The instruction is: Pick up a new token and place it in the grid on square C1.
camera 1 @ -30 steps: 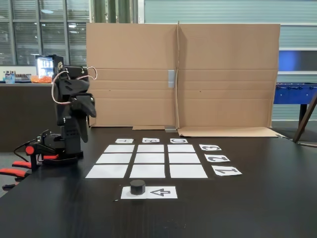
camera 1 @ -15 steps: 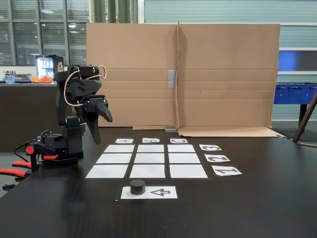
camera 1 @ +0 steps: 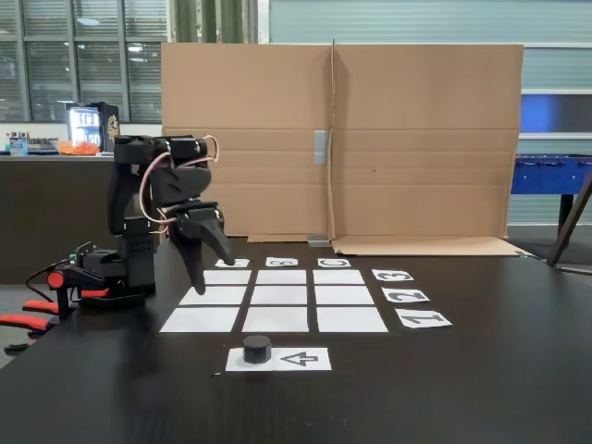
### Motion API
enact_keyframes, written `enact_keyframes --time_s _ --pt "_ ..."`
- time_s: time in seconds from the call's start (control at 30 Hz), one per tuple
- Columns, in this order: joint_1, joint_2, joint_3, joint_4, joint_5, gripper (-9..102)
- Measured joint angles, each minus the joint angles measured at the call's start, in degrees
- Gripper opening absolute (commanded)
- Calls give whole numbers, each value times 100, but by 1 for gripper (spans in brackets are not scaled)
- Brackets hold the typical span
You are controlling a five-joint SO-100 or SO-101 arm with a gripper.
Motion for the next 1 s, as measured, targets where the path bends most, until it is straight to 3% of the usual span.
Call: enact_keyframes --time_s 0.43,1.0 --pt "-439 -1037 -967 853 167 66" --pt "-448 -2285 -2329 914 325 67"
